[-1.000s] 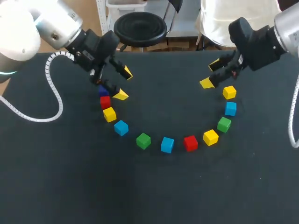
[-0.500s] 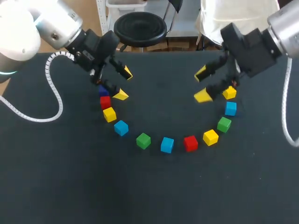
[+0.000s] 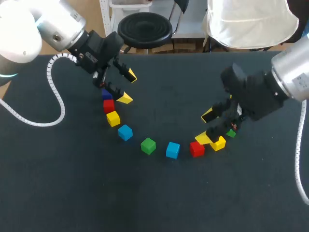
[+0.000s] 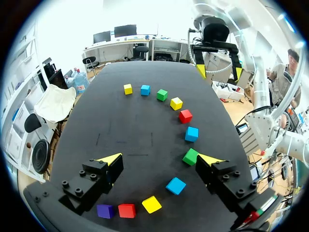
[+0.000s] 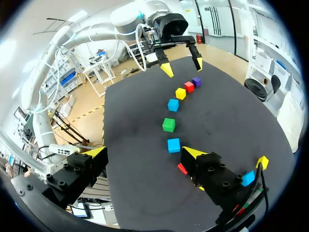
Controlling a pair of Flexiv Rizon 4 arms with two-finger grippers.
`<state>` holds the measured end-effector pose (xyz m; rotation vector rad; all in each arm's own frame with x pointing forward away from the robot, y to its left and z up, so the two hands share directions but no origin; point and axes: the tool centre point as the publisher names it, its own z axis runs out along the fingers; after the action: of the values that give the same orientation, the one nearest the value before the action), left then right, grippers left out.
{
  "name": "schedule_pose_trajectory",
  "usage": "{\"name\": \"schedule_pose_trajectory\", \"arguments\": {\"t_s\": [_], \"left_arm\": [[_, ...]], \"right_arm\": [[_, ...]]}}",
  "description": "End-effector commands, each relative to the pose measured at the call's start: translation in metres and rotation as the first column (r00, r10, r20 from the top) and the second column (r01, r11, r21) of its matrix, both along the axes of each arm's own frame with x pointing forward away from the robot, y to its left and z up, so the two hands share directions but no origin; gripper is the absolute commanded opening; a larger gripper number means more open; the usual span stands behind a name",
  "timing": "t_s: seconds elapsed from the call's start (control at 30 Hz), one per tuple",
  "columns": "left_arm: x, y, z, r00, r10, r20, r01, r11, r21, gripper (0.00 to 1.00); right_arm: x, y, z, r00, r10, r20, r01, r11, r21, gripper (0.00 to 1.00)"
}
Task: Place the blue cubes, place green cubes on the blue cubes, place the yellow cubes on the green cubes, then place the red cubes on the yellow cubes, and place purple cube on the red cubes.
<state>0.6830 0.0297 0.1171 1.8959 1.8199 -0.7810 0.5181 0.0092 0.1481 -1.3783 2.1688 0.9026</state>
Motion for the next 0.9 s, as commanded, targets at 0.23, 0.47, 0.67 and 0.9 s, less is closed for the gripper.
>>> {"name": "schedule_pose_trajectory", "arguments": {"t_s": [0.23, 0.47, 0.67, 0.9], "left_arm": [[0.001, 0.000, 0.000, 1.000, -0.002, -0.002, 0.002, 1.000, 0.003, 1.00], [0.001, 0.000, 0.000, 1.000, -0.002, -0.002, 0.002, 1.000, 0.003, 1.00], [0.001, 0.000, 0.000, 1.000, -0.002, -0.002, 0.002, 1.000, 0.003, 1.00], [0.001, 0.000, 0.000, 1.000, -0.002, -0.002, 0.002, 1.000, 0.003, 1.00]], "right_arm": [[0.002, -0.005, 0.014, 1.000, -0.013, 0.026, 0.014, 1.000, -0.027, 1.00], [0.002, -0.005, 0.014, 1.000, -0.013, 0.026, 0.014, 1.000, -0.027, 1.00], [0.002, -0.005, 0.014, 1.000, -0.013, 0.026, 0.014, 1.000, -0.027, 1.00], [-0.031, 0.021, 0.002, 0.993, 0.115, -0.027, -0.118, 0.988, -0.104, 1.00]]}}
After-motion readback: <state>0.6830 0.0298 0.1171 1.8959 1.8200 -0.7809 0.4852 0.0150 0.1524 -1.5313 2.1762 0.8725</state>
